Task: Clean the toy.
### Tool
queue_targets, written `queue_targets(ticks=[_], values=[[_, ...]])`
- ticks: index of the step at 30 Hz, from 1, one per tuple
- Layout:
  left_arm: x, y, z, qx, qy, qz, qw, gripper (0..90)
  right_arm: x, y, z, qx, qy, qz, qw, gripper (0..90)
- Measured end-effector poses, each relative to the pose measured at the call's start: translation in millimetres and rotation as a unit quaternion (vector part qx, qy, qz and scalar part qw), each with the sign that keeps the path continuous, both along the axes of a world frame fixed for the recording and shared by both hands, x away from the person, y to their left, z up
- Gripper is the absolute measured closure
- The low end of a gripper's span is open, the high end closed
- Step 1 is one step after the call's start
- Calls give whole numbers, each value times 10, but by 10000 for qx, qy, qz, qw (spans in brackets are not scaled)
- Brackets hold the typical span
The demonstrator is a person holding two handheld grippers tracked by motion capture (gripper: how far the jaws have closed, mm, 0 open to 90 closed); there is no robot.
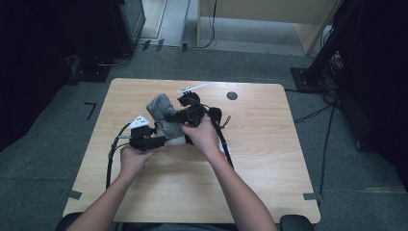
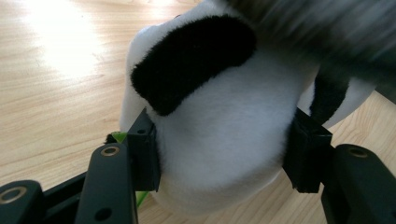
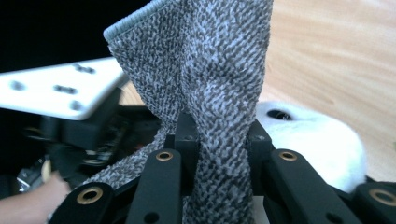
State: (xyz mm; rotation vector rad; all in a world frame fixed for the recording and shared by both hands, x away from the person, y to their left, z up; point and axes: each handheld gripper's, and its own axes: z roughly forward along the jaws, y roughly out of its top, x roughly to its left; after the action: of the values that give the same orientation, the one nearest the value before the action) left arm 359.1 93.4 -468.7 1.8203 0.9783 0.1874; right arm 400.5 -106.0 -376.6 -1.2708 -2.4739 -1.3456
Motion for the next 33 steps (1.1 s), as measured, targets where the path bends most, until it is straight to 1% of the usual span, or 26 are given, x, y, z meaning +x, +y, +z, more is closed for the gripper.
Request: queue_targets(ticks=[2, 3, 4, 5, 8, 10, 11, 13, 16, 19, 21, 23, 25, 33], values=[[8, 4, -13, 50, 64, 13, 10000, 408, 17, 14, -68, 8, 48, 12, 10000, 742], [8, 4, -13, 50, 64, 13, 10000, 406, 17, 14, -68, 8, 48, 12, 10000, 742], [15, 11, -18, 50, 93, 8, 9999, 406, 22, 15, -92, -24, 44, 12, 10000, 740], [26, 15, -26, 56, 112, 10, 9999, 405, 33, 5, -126, -122, -18, 21, 9999, 738], [41, 16, -31, 34, 165, 14, 9999, 404, 48, -27, -142, -224, -96, 31, 9997, 738], [45, 20, -30, 51, 187, 1, 9998, 404, 50, -41, -142, -239, -94, 25, 9997, 740], [51, 21, -25, 82, 218, 1, 9997, 405, 56, -82, -152, -223, -63, 28, 9997, 742], [53, 18, -27, 59, 237, 18, 9997, 404, 50, -136, -154, -197, -32, -20, 9998, 742], [60, 23, -31, 30, 258, 25, 9997, 401, 42, -197, -150, -213, -59, -58, 9997, 741], [70, 30, -37, -31, 303, 51, 9995, 398, 31, -293, -143, -290, -59, -162, 9994, 736], [77, 34, -35, -20, 313, 37, 9995, 398, 30, -363, -147, -327, -21, -208, 9992, 736], [80, 33, -31, -13, 326, 32, 9995, 398, 29, -470, -141, -413, 26, -251, 9988, 750], [81, 32, -28, -18, 332, 31, 9994, 397, 27, -505, -133, -432, 46, -265, 9987, 755], [95, 37, -25, -43, 384, 9, 9993, 398, -22, -798, -46, -544, -44, -388, 9978, 755]])
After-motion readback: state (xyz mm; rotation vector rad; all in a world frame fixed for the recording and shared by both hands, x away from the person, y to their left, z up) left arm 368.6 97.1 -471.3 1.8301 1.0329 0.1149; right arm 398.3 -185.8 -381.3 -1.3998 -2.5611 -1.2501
